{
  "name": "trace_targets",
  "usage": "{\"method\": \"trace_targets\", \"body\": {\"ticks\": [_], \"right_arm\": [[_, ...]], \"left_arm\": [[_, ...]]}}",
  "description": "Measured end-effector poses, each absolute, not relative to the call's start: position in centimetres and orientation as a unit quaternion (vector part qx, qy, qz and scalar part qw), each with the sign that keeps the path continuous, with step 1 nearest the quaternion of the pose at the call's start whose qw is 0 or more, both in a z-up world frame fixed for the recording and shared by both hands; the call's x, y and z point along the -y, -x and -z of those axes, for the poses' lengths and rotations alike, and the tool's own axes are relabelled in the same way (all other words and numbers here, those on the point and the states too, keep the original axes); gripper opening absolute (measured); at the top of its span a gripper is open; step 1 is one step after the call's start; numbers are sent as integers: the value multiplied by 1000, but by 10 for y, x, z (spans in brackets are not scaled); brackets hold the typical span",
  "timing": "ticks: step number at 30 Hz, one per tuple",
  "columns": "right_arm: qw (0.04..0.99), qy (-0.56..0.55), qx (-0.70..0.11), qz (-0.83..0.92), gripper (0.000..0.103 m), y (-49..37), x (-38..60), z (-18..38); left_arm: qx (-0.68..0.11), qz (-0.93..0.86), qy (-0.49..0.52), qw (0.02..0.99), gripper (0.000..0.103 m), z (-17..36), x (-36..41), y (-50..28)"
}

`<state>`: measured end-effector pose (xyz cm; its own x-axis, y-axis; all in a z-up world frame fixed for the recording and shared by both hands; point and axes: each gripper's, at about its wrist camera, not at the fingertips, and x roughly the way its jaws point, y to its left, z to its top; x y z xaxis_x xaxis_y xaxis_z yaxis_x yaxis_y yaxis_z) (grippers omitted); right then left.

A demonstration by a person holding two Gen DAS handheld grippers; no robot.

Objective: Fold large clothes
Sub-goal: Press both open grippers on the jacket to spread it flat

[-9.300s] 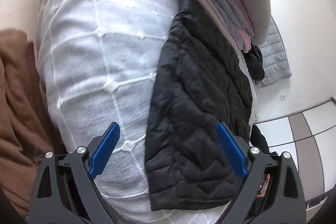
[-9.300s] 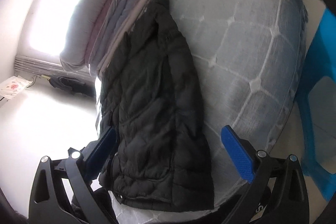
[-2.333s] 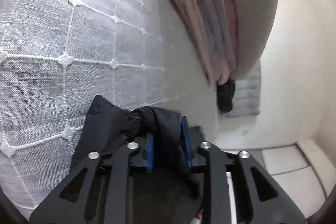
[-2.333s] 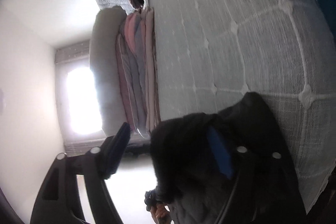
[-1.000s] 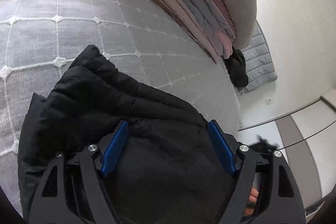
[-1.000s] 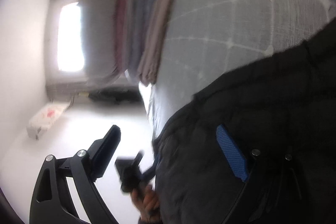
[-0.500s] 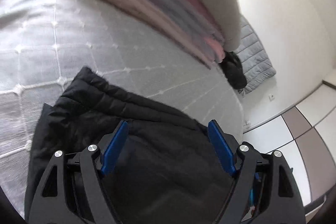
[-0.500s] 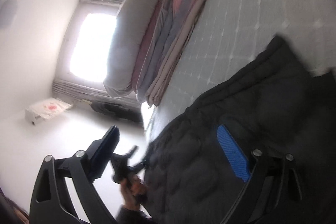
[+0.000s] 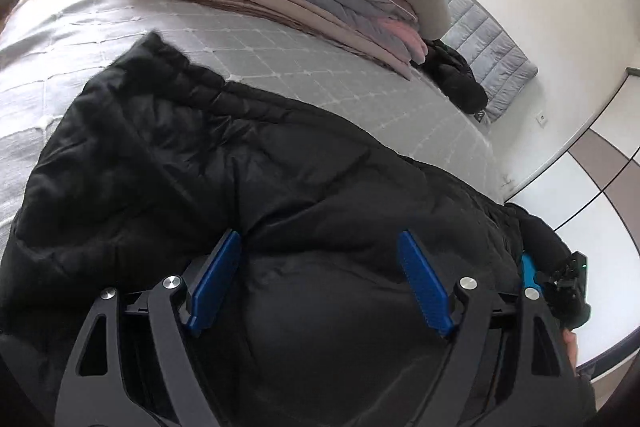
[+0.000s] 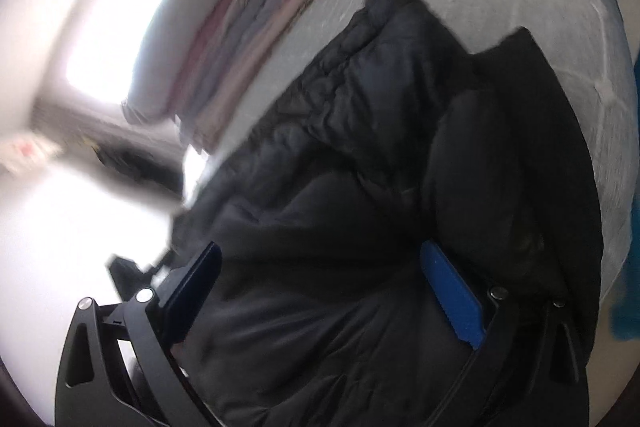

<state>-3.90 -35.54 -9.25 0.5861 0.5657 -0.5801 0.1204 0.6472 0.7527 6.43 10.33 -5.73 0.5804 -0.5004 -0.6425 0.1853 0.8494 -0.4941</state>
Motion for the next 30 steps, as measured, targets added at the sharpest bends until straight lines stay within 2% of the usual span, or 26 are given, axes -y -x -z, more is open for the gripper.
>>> {"method": "trace_targets", "body": {"ticks": [3,5,8,11,17,21,26,30], "right_arm": [[820,-378,-411,-126,96,62,356,71],[818,-356,-441,-94,96,67,357,81],[782,-405,-455,-131,96,66,370,104],[794,-408,-435,-117,96,78,372,78],[822,-350,-390,-224,96,81,310,10],[841,-270,-392,-256,96,64,232,-17],[833,-255,-416,-260,96,49,190,1],[825,-249,-454,-229,96,35,163,38]], "left_arm": [[-400,207,227,863,77,47,-109,-58],[-397,205,217,868,77,46,-108,-56],[-412,208,215,861,77,50,-108,-55],[-396,214,239,860,77,38,-120,-38],[-354,241,318,846,77,8,-174,29],[-335,226,391,827,84,4,-222,74],[-342,172,486,786,85,34,-278,126],[-364,149,527,753,85,67,-289,141]]}}
